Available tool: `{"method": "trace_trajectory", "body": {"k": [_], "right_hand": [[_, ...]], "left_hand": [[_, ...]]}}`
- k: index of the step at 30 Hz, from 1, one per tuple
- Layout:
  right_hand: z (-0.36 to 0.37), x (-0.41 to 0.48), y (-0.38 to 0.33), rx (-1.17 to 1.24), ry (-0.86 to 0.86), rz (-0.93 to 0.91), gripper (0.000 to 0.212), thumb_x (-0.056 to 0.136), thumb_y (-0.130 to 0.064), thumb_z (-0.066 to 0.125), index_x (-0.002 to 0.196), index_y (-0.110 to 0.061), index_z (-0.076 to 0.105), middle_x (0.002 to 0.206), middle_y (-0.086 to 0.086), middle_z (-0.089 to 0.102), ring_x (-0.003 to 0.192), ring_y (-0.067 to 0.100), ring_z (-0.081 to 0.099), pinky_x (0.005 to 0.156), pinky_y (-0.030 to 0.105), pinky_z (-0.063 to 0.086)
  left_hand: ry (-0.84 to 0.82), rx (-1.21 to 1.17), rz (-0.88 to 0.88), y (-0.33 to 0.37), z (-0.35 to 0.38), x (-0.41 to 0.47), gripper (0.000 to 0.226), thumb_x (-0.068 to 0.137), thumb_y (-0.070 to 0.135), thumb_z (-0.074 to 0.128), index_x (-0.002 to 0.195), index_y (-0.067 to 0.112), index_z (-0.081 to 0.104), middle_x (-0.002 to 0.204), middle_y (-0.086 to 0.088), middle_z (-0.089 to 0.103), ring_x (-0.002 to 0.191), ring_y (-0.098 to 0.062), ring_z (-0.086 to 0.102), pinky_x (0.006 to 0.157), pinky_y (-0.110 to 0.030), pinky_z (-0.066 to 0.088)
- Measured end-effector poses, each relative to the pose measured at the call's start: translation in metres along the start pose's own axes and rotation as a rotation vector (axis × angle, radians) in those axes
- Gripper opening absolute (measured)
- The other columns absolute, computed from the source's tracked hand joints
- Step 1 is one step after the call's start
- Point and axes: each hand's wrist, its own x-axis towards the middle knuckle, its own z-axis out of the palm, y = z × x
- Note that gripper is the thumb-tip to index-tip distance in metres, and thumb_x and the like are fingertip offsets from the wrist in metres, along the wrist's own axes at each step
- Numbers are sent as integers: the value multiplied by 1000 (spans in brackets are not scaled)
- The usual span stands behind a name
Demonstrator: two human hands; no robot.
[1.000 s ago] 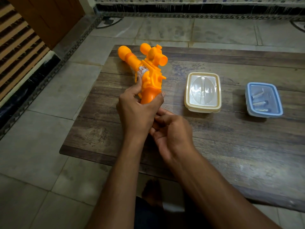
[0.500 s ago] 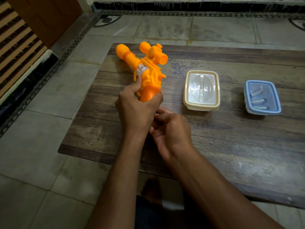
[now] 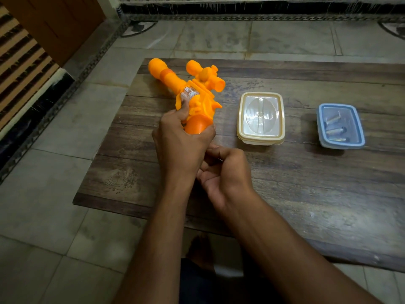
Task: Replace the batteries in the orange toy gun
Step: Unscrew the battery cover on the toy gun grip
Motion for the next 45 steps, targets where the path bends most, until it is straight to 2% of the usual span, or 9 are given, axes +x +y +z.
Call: {"method": "trace_trajectory", "body": {"k": [3,7,10,21,27,30,35,40,45], "right_hand": [[0,0,0,30,27,7,30,94,0,37,87,-1,66,75,13,74,65,21,72,64,32,60],[1,2,-1,38,81,-15,31,94,-1,37,81,-3,65,68,11,71,57,18,69,69,32,57],[1,-1,2,46,53,3,28,92,2,37,76,-6,60,59,5,65,47,13,62,53,25,54],[0,2,-1,119,17,60,33,94,-5,35,90,1,67,91,21,75,74,26,73,67,32,62],[2,0,-6,122,47,55,34,94,-4,37,72,-2,63,77,18,73,64,24,73,61,29,61],[1,2,-5,78,8,25,34,91,5,35,97,6,68,103,23,74,85,28,73,75,34,62],[-3,9,-6,-163,16,-105,51,84,21,29,124,13,60,120,30,69,111,34,71,102,45,54],[-14,11,-21,-616,74,-339,35,86,13,52,115,2,69,109,18,75,101,23,76,90,33,60],[-25,1,-33,-1312,22,-679,28,85,7,59,97,-11,76,89,-1,78,88,6,75,87,37,62]], "left_hand": [[1,14,35,1,-1,0,44,67,39,83,109,24,76,79,-2,68,72,-25,65,56,-31,45],[23,98,70,2,-1,2,37,67,40,82,99,22,75,79,-1,63,74,-28,63,59,-25,33],[14,131,75,3,-1,1,39,66,40,82,98,20,76,76,-5,64,74,-31,64,59,-27,32],[47,60,61,6,-6,0,35,68,37,85,99,22,76,67,6,52,57,-11,41,55,-26,30],[10,34,45,6,-6,-2,32,70,37,83,95,21,75,68,0,61,56,-13,46,52,-29,37],[25,17,43,5,-4,-1,32,69,37,83,96,22,75,67,-2,63,54,-13,49,51,-32,42],[89,-114,-20,0,-4,3,45,70,40,86,111,24,78,60,10,56,52,-6,39,50,-25,38],[204,-465,-98,4,-9,8,44,77,21,89,117,8,77,92,11,78,82,-2,70,76,-25,58],[227,-651,-204,3,-13,5,38,79,12,87,111,-2,75,81,6,77,77,-13,70,75,-38,63]]}}
